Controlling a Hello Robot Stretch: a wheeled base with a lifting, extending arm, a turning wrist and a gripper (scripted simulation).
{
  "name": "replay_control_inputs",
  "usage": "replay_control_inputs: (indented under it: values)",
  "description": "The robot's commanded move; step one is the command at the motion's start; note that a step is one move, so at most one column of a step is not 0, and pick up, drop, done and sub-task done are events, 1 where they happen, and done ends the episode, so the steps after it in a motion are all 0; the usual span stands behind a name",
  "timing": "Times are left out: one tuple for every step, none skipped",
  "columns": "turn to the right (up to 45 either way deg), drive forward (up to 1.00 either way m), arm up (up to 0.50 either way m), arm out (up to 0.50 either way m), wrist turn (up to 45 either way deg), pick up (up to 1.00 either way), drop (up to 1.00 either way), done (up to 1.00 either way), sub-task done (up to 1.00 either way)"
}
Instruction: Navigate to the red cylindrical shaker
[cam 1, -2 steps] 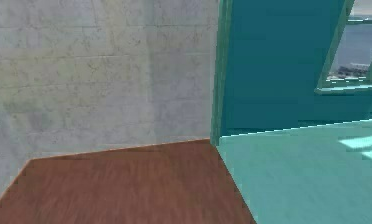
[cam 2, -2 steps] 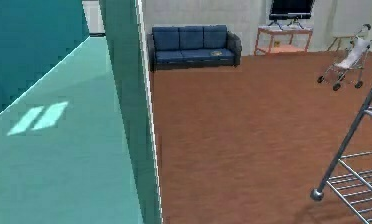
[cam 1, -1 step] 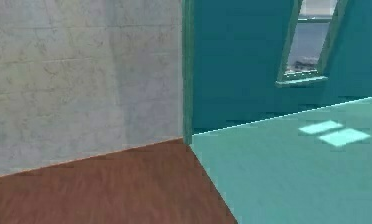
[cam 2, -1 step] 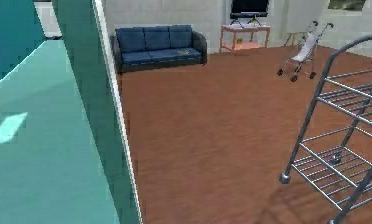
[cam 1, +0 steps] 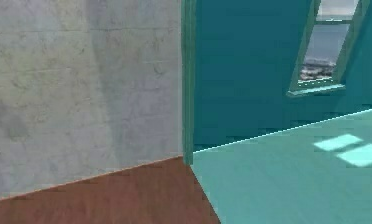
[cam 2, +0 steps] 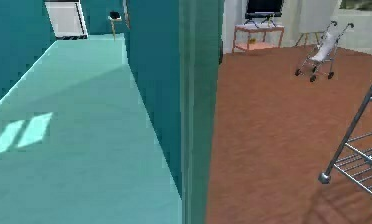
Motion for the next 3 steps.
replay_control_inputs:
  values:
    - [21.0, 0.00, 0.00, 0.00, 0.0, 0.00, 0.00, 0.00, 0.00]
    - [3.0, 0.00, 0.00, 0.00, 0.0, 0.00, 0.00, 0.00, 0.00]
    - [0.0, 0.50, 0.00, 0.00, 0.0, 0.00, 0.00, 0.00, 0.00]
